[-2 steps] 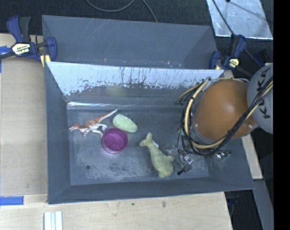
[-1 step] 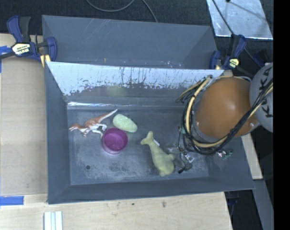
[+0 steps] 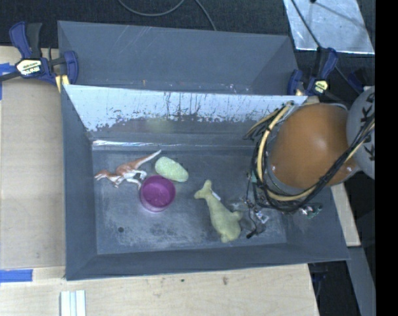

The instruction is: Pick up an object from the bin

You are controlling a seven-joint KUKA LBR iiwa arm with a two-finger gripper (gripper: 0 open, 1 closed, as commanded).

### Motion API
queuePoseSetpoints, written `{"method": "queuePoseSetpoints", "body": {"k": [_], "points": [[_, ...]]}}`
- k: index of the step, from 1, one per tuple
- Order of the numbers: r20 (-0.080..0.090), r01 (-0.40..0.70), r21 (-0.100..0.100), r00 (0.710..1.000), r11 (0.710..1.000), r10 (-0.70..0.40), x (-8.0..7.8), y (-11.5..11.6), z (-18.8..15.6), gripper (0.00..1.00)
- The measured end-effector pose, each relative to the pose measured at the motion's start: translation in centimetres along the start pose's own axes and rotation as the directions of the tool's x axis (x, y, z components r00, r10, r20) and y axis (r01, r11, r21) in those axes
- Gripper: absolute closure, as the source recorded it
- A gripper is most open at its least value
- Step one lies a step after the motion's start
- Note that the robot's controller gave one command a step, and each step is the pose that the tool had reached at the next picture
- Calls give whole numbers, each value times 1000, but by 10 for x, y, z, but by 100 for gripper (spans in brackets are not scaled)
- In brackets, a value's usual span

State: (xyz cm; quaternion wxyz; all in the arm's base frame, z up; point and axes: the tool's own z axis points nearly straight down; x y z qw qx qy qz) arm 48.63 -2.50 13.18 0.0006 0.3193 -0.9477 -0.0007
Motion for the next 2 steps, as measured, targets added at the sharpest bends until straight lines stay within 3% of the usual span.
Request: {"method": "queuePoseSetpoints", "body": {"k": [2], "points": [[5,-1,4,1000,1000,1,-1,-1,-32,100]]}}
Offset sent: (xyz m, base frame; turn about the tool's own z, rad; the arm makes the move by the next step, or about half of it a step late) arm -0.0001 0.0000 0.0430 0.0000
